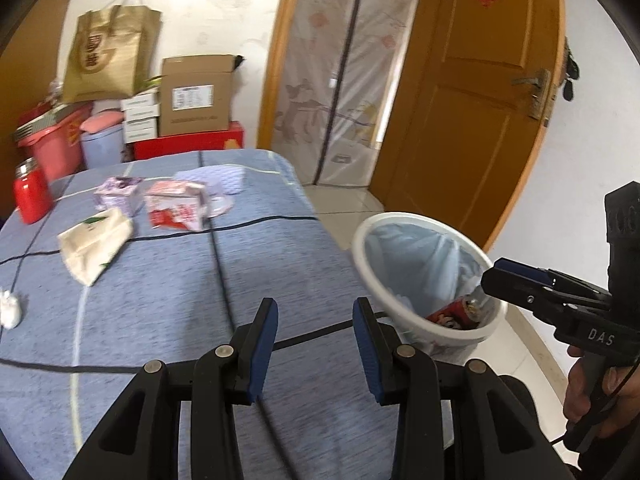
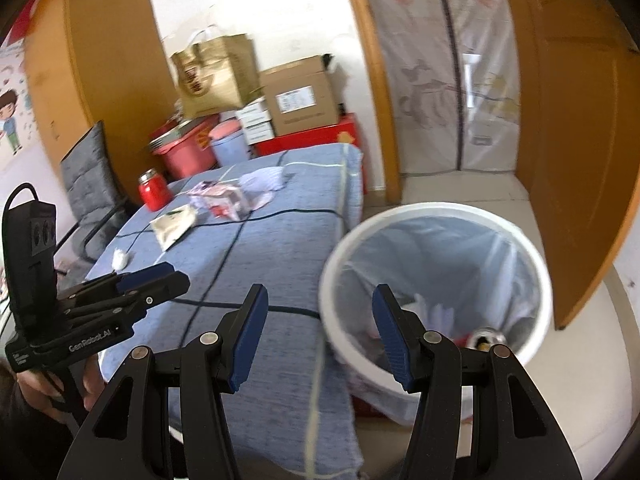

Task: Collect trash
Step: 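Move both open grippers back over the table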

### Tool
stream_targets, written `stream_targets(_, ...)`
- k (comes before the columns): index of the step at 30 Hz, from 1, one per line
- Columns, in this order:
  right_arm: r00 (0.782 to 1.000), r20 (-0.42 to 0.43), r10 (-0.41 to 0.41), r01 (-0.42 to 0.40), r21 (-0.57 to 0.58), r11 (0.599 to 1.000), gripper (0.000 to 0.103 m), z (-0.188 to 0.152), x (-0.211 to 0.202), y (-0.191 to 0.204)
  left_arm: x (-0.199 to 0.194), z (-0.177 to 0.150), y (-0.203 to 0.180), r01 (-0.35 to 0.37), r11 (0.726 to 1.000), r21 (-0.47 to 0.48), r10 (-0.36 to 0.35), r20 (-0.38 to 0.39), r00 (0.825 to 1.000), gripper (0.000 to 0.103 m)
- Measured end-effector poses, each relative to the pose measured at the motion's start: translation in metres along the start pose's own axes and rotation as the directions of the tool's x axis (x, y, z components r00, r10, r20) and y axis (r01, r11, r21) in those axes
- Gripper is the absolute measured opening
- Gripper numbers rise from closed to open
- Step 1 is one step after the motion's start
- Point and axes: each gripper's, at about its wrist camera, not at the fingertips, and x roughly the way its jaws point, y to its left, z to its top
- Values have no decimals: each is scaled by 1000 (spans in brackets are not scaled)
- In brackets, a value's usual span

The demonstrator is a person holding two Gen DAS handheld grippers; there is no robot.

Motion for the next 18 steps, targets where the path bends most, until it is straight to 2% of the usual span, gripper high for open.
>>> stream_targets(18,987,-65,144,-152,-134,979,55,28,63,65,-22,-1,95,-165,980,-112,168,22,986,39)
